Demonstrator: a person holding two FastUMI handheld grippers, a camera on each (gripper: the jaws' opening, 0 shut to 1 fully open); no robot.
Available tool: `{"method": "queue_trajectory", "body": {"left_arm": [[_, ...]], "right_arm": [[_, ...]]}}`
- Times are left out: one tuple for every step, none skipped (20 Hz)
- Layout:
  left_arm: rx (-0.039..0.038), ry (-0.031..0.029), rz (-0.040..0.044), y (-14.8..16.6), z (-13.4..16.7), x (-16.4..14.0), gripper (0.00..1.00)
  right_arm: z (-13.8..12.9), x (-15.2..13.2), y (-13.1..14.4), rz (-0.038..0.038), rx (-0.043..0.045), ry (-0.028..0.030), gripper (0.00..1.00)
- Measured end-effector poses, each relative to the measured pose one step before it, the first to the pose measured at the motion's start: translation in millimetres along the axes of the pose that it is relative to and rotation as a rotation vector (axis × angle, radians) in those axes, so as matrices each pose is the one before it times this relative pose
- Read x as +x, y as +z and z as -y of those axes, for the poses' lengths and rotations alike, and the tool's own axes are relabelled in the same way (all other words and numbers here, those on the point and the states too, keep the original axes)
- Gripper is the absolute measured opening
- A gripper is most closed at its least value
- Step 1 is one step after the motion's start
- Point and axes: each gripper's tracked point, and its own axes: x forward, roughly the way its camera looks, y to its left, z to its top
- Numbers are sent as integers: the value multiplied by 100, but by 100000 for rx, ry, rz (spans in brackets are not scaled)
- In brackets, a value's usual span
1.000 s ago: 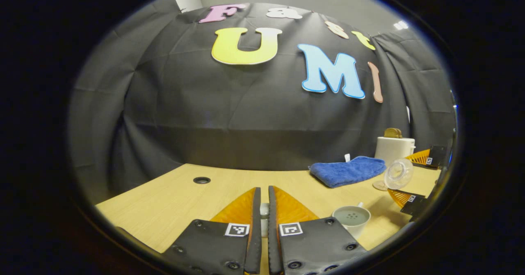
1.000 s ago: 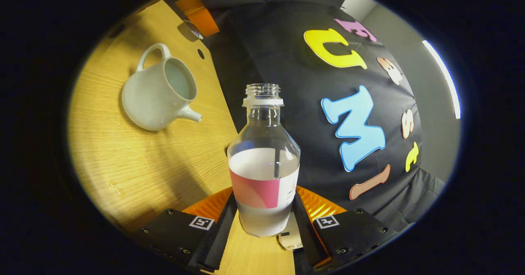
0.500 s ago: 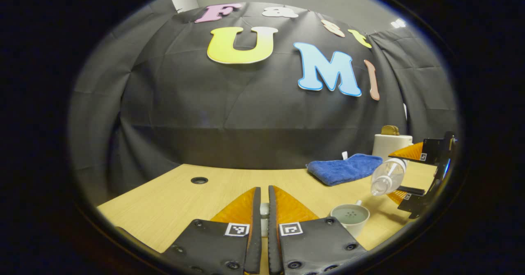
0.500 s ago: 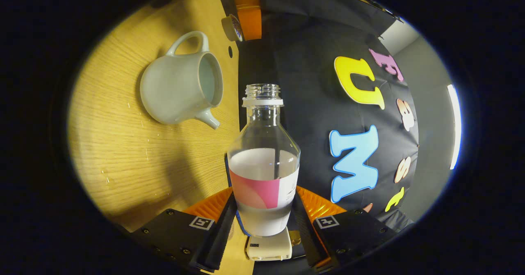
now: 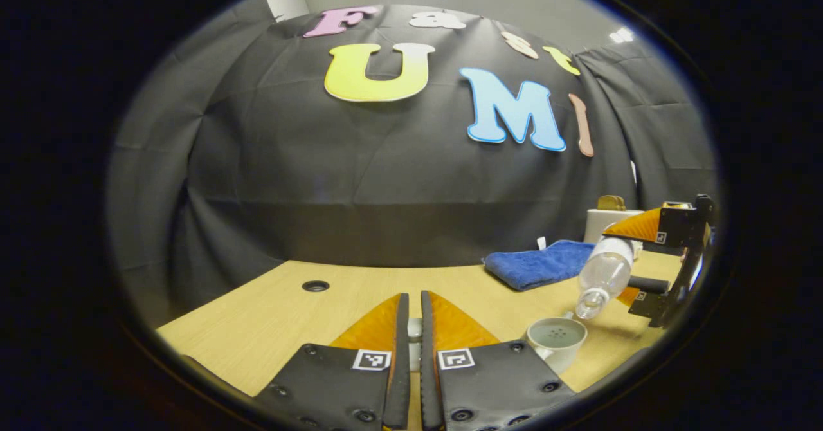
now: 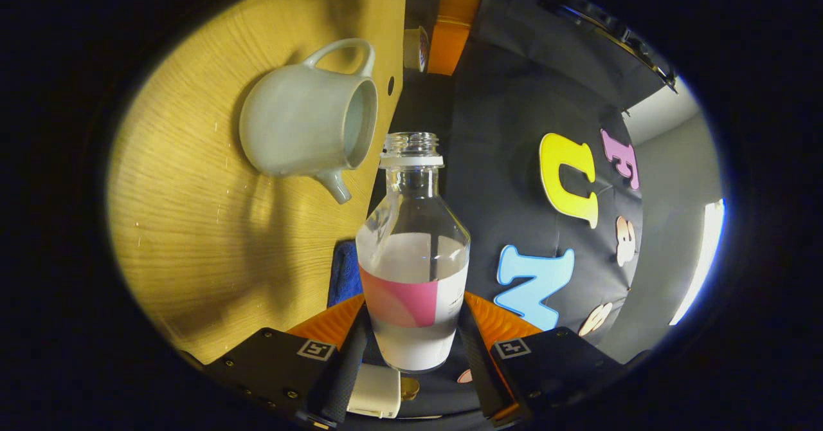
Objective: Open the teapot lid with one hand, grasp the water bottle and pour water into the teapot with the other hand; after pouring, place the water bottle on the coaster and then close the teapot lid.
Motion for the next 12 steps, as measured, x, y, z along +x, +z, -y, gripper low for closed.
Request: {"method": "queue_trajectory", "body": {"left_arm": [[173,-26,-205,-25,57,-30,15],[317,12,-212,-98,32,66,15],[484,159,-133,29,30,55,15],[466,87,-16,-9,-54,116,12],[120,21,-69,81,38,-71,15],[-28,18,70,-16,-35,10,15],[-138,-4,136,75,-31,-13,15],[-113,5,141,-78,70,91,15],[-34,16,-5,50,-14,-74,15],[30,43,-65,-95,-17,0,15],[19,-37,-23,90,13,40,15],[0,60,54,-45,-33,-80,15]], "right_arm": [[172,276,-83,177,-1764,-647,75],[-113,215,1,313,-1694,-583,74],[-74,-80,102,366,-1590,-646,74],[-32,-203,22,241,-1165,-253,74],[5,-135,-146,104,-544,15,74],[154,75,30,123,-611,-72,74],[223,35,19,279,-1346,-544,74],[256,303,-109,265,-1841,-927,74],[300,-26,52,451,-1976,-770,74],[150,58,73,565,-1408,-256,74],[230,-9,41,761,-1797,-290,74],[288,114,109,629,-1936,-728,74]]}}
